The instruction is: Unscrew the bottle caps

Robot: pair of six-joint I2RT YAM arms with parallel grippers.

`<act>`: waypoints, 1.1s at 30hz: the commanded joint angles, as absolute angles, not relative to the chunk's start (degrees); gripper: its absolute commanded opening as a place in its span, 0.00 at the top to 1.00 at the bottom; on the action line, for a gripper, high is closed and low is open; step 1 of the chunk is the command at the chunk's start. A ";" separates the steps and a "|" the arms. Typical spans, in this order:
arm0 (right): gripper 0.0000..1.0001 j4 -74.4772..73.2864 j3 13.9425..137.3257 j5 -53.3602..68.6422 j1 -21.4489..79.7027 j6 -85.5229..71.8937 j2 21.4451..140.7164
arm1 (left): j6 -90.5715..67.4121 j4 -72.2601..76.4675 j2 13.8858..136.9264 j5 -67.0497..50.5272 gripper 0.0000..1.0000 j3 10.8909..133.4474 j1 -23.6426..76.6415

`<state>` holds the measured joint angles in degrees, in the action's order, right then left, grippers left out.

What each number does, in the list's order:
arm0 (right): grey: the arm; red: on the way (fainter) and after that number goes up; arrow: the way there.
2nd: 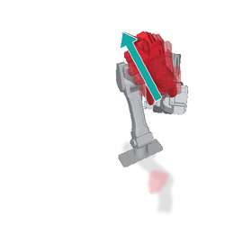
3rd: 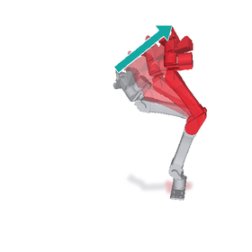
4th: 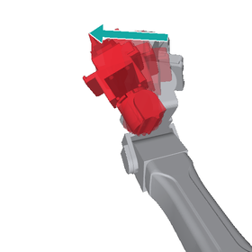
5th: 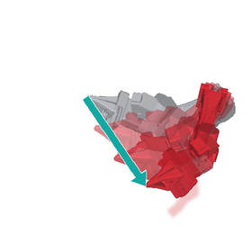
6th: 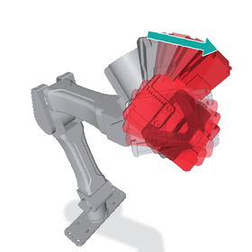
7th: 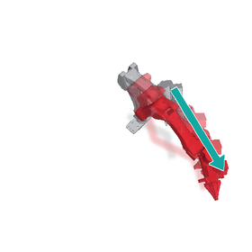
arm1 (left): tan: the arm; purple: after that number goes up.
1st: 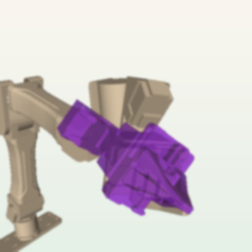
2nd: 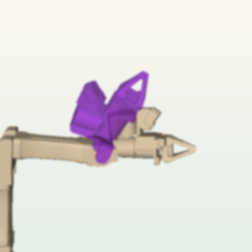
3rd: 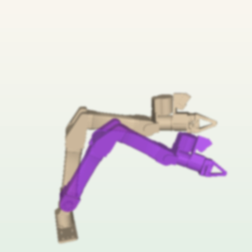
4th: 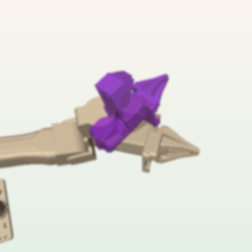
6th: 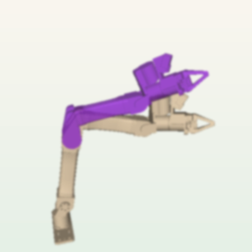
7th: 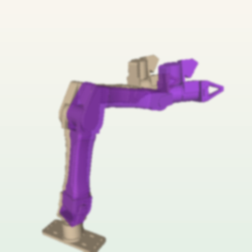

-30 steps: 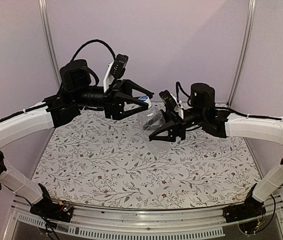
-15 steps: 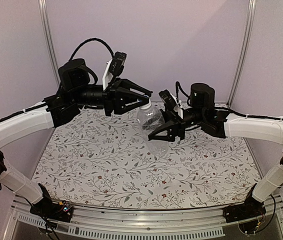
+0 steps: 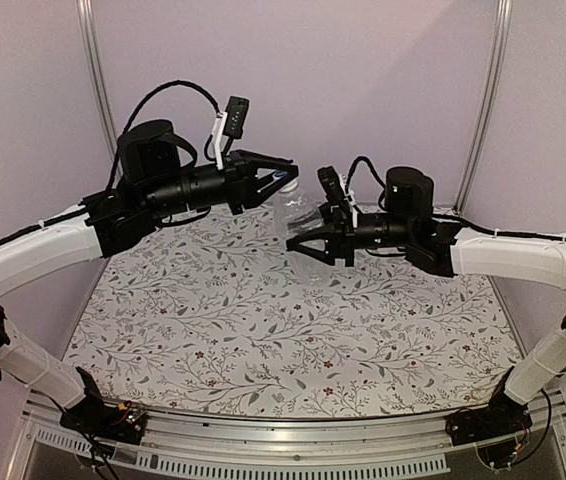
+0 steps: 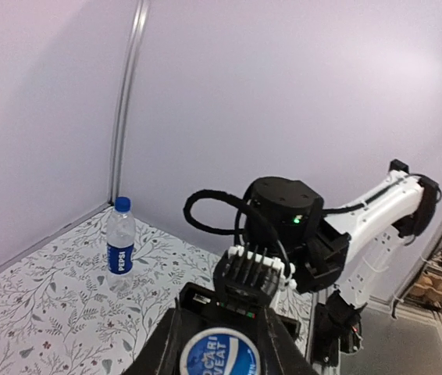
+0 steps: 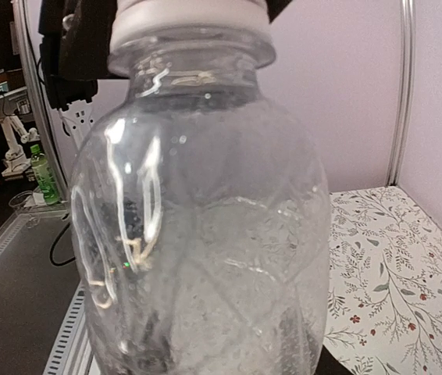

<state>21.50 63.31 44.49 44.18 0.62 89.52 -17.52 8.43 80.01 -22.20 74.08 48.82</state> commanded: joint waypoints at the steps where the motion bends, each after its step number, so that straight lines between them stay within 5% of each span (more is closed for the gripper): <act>1: 0.57 22.00 62.40 31.94 43.92 2.02 88.63 | -21.24 3.62 78.65 4.97 0.98 74.01 52.78; 9: 0.57 24.17 61.38 32.19 44.03 1.53 89.05 | -20.10 4.71 78.86 8.52 0.60 75.42 53.90; 16: 0.57 23.99 59.99 41.15 44.03 2.96 88.36 | -18.04 9.63 75.34 -5.72 0.28 72.03 49.90; 25: 0.56 26.93 60.52 55.81 44.03 1.73 89.41 | -16.85 12.61 75.47 -35.45 0.10 71.29 43.95; 33: 0.55 32.51 62.33 63.42 44.03 -4.90 91.61 | -15.73 15.11 78.34 -49.76 0.12 73.15 43.68</act>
